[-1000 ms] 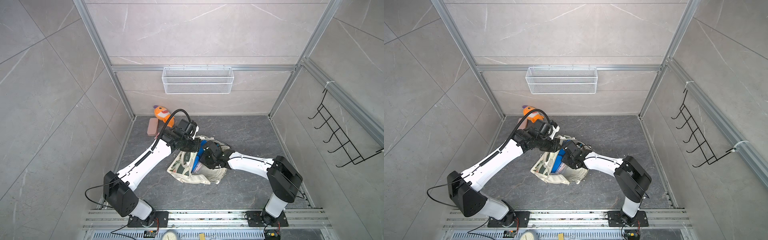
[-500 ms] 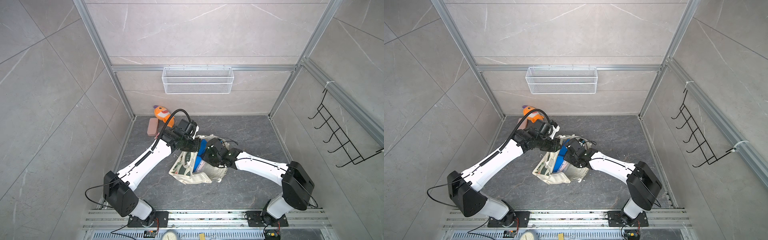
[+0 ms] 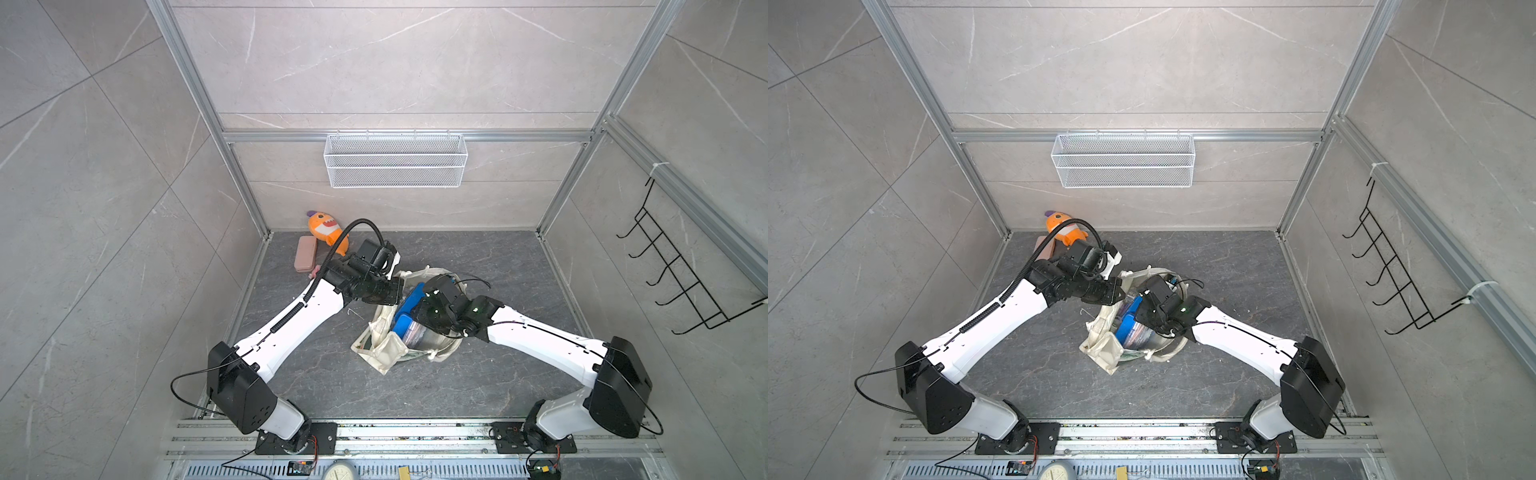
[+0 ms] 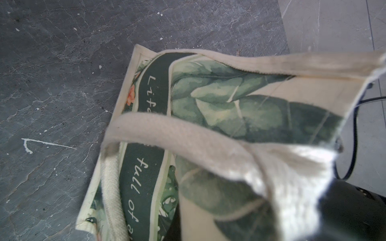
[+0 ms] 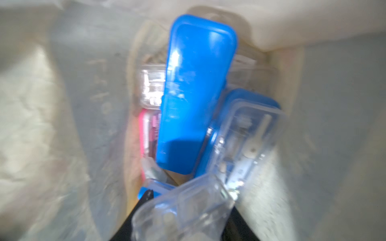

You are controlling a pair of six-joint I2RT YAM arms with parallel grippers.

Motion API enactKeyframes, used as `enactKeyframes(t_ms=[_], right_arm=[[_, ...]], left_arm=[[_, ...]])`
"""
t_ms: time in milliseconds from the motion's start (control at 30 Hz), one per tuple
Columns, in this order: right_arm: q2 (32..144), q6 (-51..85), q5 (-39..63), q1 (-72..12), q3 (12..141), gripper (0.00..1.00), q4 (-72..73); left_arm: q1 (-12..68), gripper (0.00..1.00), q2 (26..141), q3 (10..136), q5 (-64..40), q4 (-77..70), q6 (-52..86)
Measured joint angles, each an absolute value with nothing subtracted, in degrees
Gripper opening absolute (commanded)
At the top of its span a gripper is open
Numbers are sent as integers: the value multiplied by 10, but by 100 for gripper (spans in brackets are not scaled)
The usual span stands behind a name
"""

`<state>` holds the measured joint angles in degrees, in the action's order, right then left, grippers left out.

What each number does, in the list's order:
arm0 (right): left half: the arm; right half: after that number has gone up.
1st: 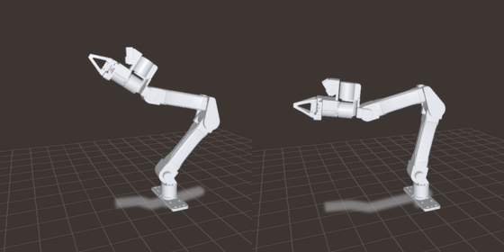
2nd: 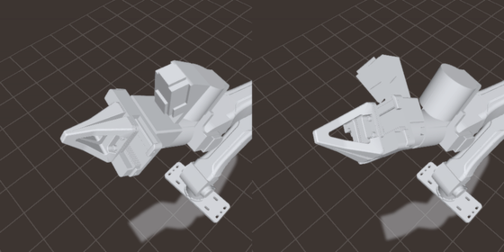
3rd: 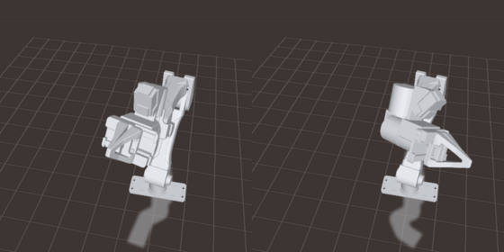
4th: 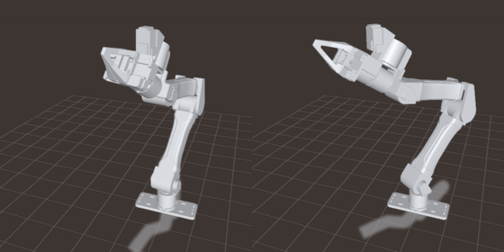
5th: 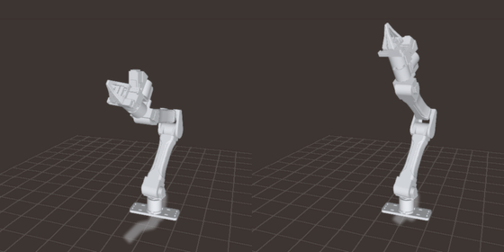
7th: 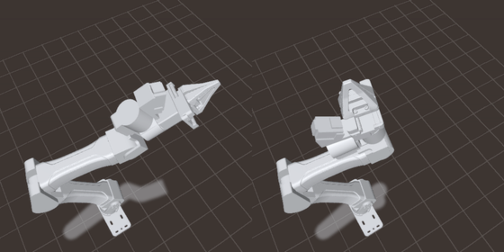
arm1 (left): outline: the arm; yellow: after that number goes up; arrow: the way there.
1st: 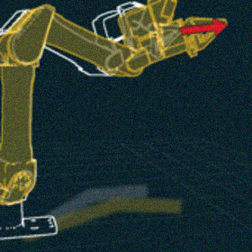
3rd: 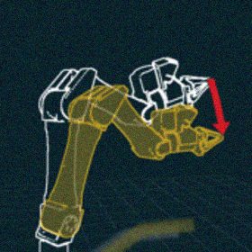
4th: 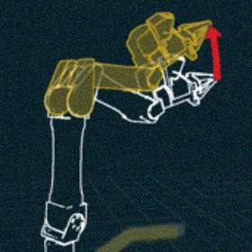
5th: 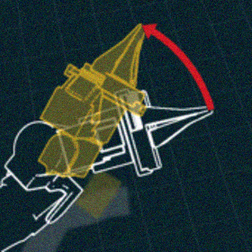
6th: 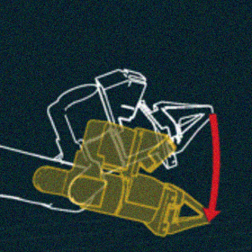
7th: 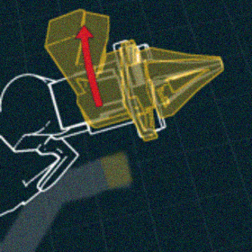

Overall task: Take out the compass set from the canvas bag
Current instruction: Pick up the compass set from the canvas bag, then place the compass set at the center of the board.

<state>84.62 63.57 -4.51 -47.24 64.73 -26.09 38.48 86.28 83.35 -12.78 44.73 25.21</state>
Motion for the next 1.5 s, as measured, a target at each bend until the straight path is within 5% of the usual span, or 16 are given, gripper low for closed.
enactKeyframes(t_ms=[733, 1500], right_arm=[[837, 525, 21, -471, 731, 20, -199], [743, 415, -13, -397, 821, 19, -402]], left_arm=[[365, 0, 923, 1018, -50, 608, 214], [338, 0, 963, 1028, -65, 600, 181]])
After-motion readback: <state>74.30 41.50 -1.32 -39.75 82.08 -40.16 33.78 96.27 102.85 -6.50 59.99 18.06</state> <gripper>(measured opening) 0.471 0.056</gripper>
